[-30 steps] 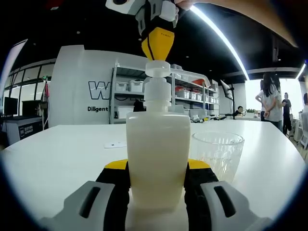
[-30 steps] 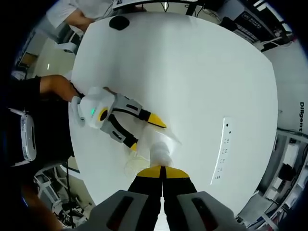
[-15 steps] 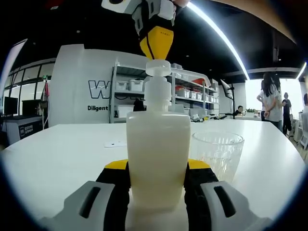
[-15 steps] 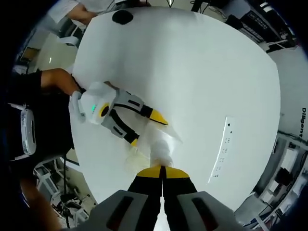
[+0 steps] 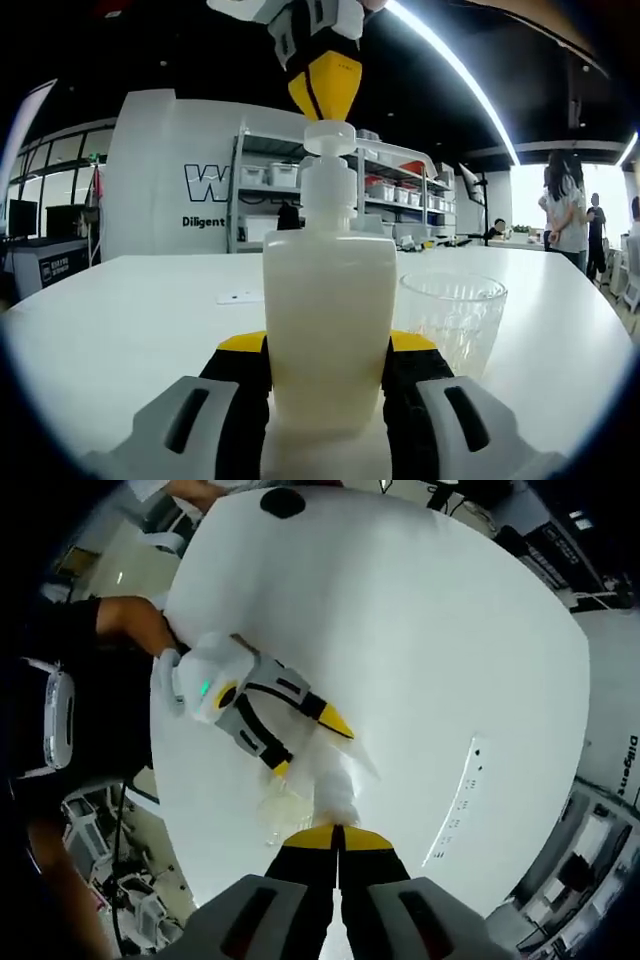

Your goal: Hold the bottle steady, press the pump all the way down and release, and repeat the specified number of times to dispense into the cup

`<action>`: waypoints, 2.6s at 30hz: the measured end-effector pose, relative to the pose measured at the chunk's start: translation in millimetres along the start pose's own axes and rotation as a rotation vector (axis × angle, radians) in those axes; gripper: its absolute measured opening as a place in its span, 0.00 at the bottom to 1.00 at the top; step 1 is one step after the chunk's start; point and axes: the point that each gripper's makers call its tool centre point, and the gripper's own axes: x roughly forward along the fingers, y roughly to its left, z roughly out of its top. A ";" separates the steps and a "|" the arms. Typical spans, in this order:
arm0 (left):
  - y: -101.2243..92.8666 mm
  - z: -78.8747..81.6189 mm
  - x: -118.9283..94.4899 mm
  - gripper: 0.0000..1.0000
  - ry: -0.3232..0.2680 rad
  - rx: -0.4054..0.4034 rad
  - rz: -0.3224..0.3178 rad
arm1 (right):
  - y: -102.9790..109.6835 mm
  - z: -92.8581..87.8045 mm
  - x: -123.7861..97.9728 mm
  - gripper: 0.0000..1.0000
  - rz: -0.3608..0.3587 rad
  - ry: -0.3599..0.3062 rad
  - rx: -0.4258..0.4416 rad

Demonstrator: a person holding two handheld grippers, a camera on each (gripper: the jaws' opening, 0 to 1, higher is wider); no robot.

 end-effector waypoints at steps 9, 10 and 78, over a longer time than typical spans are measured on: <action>-2.9 -2.1 -2.9 0.42 0.003 -0.001 -0.001 | -2.3 0.5 -8.3 0.00 -0.026 -0.045 -0.038; -2.7 -2.1 -2.7 0.42 0.003 -0.001 -0.002 | -2.3 0.4 -8.2 0.00 -0.023 -0.052 -0.040; 1.1 -1.7 -1.4 0.42 0.013 -0.006 -0.002 | 0.3 0.6 -9.1 0.00 -0.048 -0.137 -0.023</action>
